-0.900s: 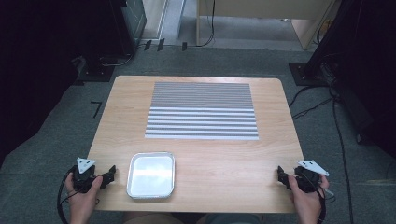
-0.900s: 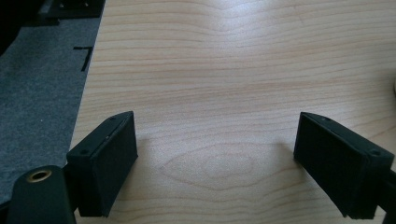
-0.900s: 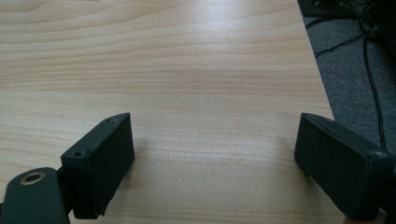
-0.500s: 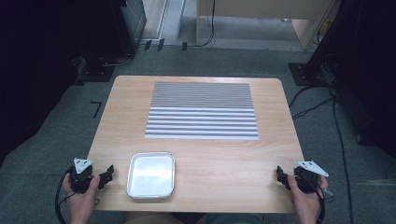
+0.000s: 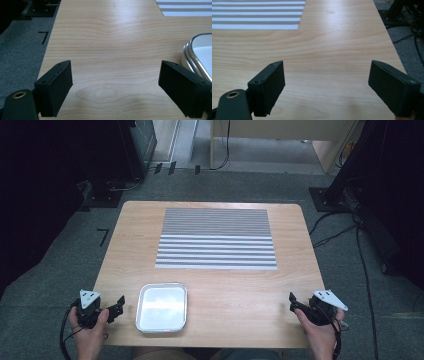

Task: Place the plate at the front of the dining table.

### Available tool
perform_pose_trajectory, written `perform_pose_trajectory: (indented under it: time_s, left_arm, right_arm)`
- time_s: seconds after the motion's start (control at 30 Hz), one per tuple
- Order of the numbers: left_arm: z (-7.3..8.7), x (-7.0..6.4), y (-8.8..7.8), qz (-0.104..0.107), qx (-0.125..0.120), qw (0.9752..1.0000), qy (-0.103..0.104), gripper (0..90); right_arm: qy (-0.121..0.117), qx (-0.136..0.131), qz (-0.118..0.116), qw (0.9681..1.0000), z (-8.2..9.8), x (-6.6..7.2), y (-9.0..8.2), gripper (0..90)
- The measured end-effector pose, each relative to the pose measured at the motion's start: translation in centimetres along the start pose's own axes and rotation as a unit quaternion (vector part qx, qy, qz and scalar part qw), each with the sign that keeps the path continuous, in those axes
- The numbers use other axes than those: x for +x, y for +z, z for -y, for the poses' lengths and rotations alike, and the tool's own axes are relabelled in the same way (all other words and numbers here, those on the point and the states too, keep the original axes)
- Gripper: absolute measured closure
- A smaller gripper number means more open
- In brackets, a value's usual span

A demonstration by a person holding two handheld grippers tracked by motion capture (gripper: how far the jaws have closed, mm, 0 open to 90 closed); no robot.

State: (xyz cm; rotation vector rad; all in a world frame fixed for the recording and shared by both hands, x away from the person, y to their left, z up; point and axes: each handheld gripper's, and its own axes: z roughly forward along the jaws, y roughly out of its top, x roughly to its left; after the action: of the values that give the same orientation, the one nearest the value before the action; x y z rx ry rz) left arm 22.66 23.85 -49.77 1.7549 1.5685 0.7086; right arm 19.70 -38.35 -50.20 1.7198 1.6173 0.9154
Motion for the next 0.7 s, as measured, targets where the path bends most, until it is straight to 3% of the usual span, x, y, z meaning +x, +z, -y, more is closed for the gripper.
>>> perform_pose_trajectory:
  time_s: [0.17,0.27,0.33,0.43,0.57,0.7]
  left_arm:
    - [-1.1,-0.4,-0.2,0.013,-0.003,0.9999,0.0,12.1]
    - [-2.0,-0.7,-0.4,0.015,-0.004,0.9998,0.011,12.1]
    - [-2.3,-0.8,-0.2,0.028,0.001,0.9996,0.005,12.1]
    - [-2.5,-1.0,0.2,0.032,0.008,0.9994,0.005,12.2]
    - [-2.5,-1.0,0.2,0.041,-0.002,0.9991,-0.012,12.3]
    - [-2.5,-1.0,-0.2,0.044,-0.006,0.999,-0.008,13.2]
  right_arm:
    - [0.008,-0.008,-0.007,0.9999,-0.8,1.3,-0.3,14.0]
    - [0.009,-0.007,-0.009,0.9999,-1.2,1.9,-0.3,14.0]
    - [0.007,-0.009,-0.012,0.9999,-1.6,2.4,-0.3,14.1]
    - [0.0,-0.015,-0.019,0.9997,-2.0,3.2,-0.4,14.5]
    - [-0.01,-0.022,-0.025,0.9994,-2.3,4.3,-0.5,16.7]
    - [-0.011,-0.024,-0.035,0.999,-2.5,5.5,-0.5,20.0]
